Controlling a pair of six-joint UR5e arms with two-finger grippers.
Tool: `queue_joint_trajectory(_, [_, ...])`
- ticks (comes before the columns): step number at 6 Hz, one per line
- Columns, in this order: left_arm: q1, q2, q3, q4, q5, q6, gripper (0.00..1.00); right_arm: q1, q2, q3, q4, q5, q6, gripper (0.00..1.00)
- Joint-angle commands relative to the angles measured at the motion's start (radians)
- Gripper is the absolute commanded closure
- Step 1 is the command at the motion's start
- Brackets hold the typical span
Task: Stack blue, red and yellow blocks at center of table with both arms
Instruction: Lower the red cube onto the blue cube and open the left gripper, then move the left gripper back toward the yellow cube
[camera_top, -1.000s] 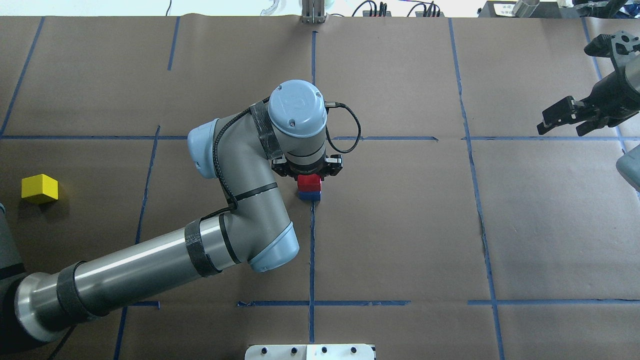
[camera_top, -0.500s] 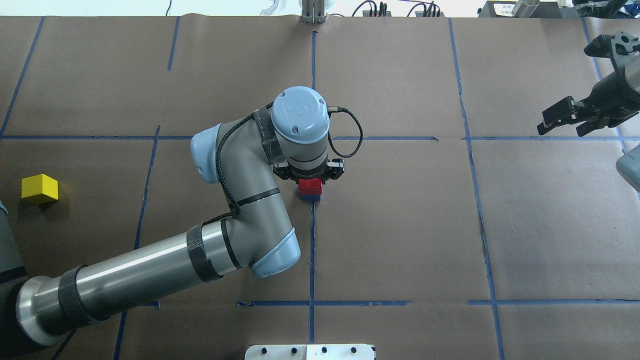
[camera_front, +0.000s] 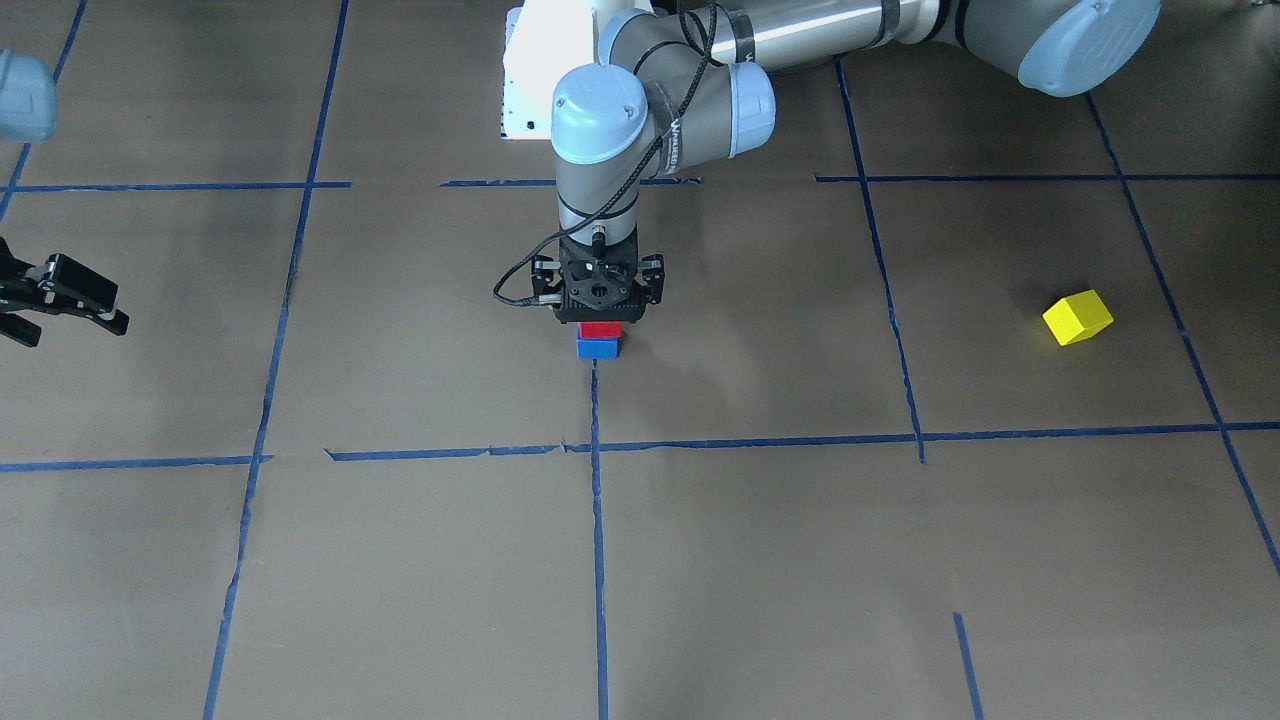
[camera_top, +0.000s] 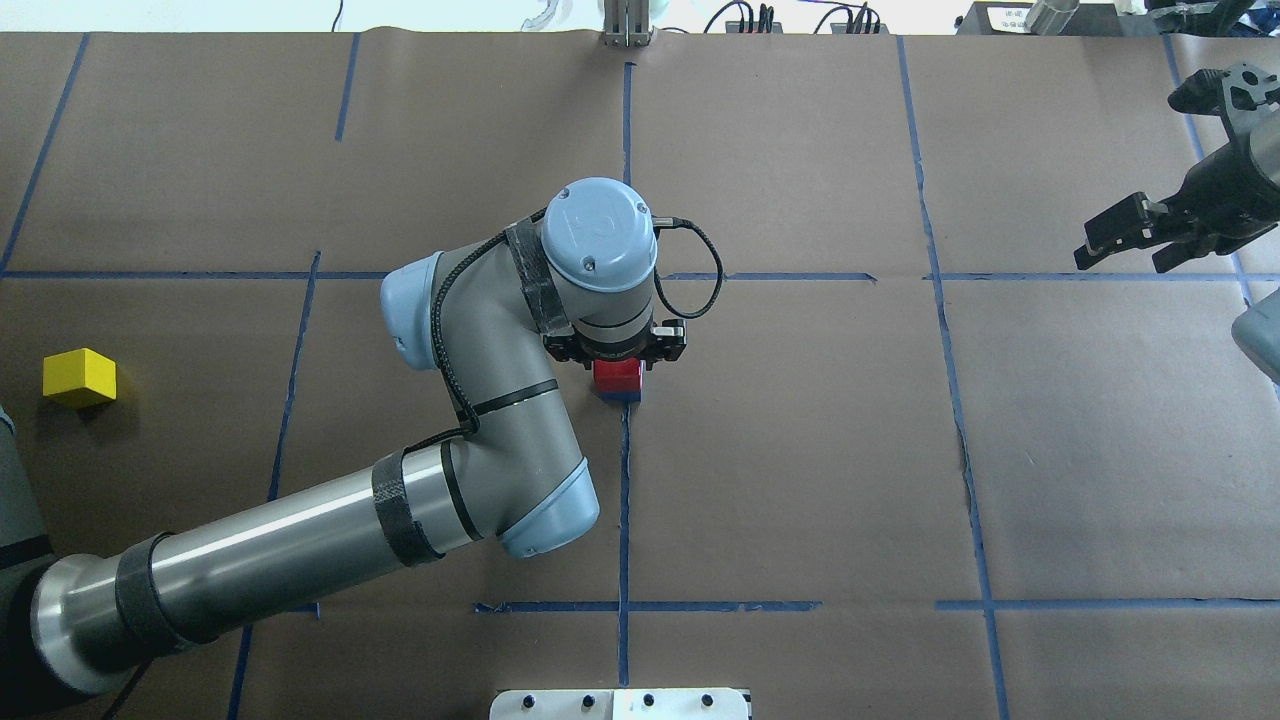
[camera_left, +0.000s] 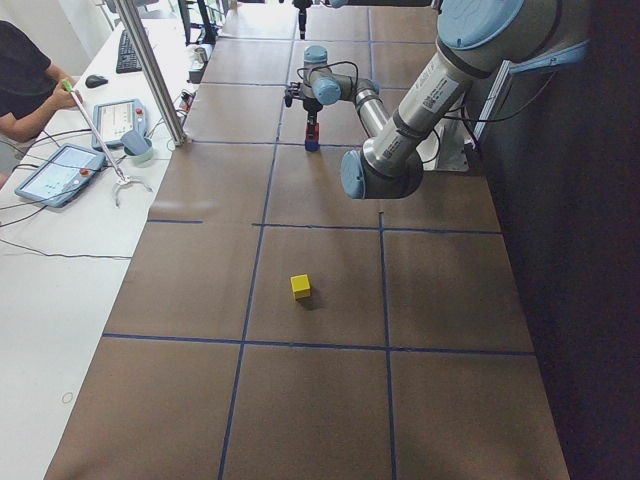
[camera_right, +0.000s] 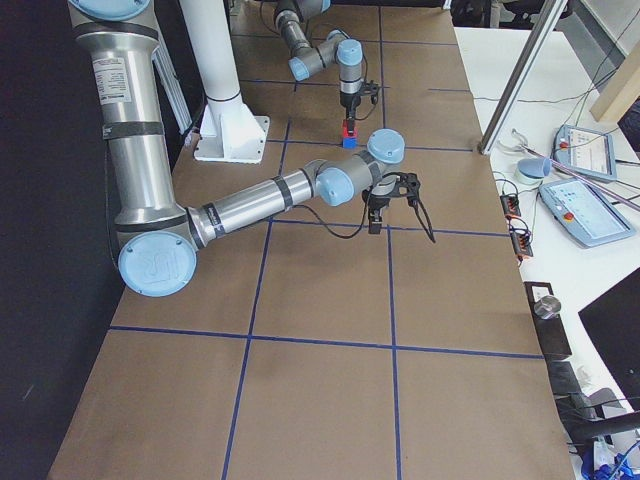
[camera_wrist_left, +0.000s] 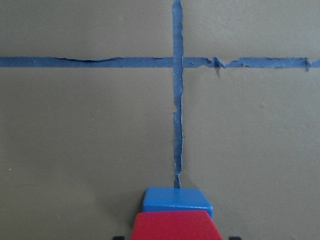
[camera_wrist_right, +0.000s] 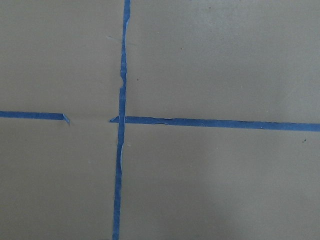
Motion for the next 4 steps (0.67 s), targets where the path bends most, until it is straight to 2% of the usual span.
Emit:
queue_joint_trajectory(1, [-0.004,0.009,-0.108,0.003,0.007,-0.007,0.0,0.0,0.0,0.002,0.0,0.0,0.002,0.0])
queue_joint_trajectory(2, [-0.022,0.019,-0.177,0.055,0.007,-0.005,0.0,0.002,0.0,0.004,0.0,0.0,0.002,0.0])
queue_joint_trajectory(3, [-0.062,0.088,-0.263,0.095,0.004,0.008,0.0,0.002,0.0,0.007,0.0,0.002,0.0,0.0])
queue_joint_trajectory(4, [-0.103,0.223,-0.39,0.095,0.0,0.145,0.0,0.002,-0.002,0.009,0.0,0.005,-0.002,0.0])
